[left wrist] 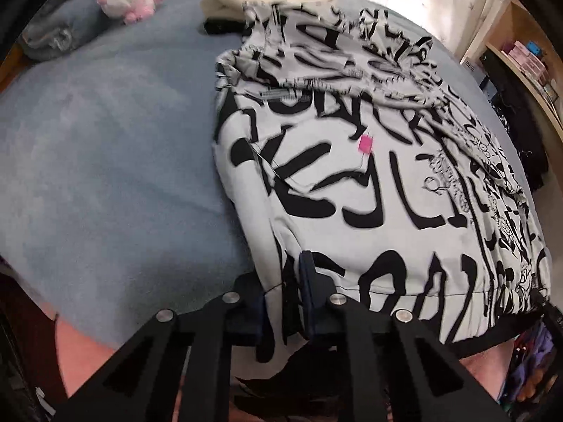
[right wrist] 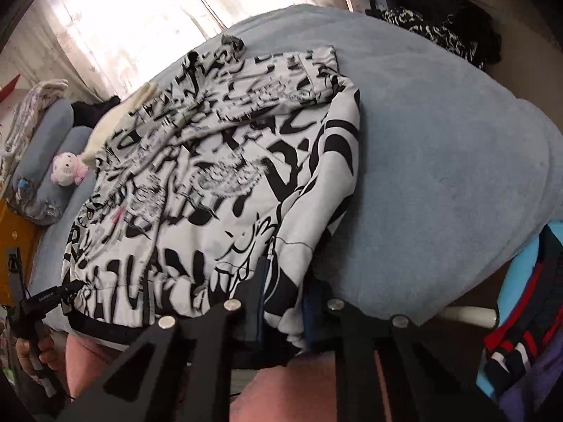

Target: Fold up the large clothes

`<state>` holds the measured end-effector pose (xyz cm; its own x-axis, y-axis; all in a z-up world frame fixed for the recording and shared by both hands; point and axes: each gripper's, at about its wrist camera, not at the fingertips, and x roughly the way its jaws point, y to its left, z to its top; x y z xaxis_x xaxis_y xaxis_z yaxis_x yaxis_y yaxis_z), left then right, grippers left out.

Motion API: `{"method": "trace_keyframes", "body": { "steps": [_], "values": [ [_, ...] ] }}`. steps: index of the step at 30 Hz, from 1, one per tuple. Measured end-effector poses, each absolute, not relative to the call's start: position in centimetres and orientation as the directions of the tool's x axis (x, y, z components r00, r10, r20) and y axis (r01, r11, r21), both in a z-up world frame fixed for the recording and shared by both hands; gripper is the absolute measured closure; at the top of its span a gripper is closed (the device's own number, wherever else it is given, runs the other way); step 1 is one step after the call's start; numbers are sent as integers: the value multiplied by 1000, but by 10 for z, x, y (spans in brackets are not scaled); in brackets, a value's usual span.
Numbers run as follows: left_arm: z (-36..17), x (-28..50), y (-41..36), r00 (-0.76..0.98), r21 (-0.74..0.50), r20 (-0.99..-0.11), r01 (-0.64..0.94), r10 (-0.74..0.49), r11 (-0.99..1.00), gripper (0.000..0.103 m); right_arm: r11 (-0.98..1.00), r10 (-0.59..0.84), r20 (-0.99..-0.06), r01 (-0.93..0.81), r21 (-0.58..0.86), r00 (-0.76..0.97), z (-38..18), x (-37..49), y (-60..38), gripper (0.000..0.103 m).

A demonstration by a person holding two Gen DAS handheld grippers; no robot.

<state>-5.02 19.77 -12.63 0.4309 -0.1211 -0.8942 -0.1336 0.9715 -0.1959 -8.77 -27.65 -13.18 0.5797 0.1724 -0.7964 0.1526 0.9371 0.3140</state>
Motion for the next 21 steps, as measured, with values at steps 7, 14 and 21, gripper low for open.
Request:
{"method": "trace_keyframes", "body": {
  "steps": [7,14,21],
  "values": [
    [-85,-89,193,468,-177,-875,-69,-125,982,91,953,168,-778,103,285,605,-104,-105,-274,89],
    [-67,-121,194,408,-213,-893,-15,-189,977,91,940,203,-769,100,327,606,-87,-126,-296,89],
    [-7,-97,216,528,-372,-789,-3,-315,928,93,907,264,-658,50,418,705,-44,-100,-307,89]
  ]
}}
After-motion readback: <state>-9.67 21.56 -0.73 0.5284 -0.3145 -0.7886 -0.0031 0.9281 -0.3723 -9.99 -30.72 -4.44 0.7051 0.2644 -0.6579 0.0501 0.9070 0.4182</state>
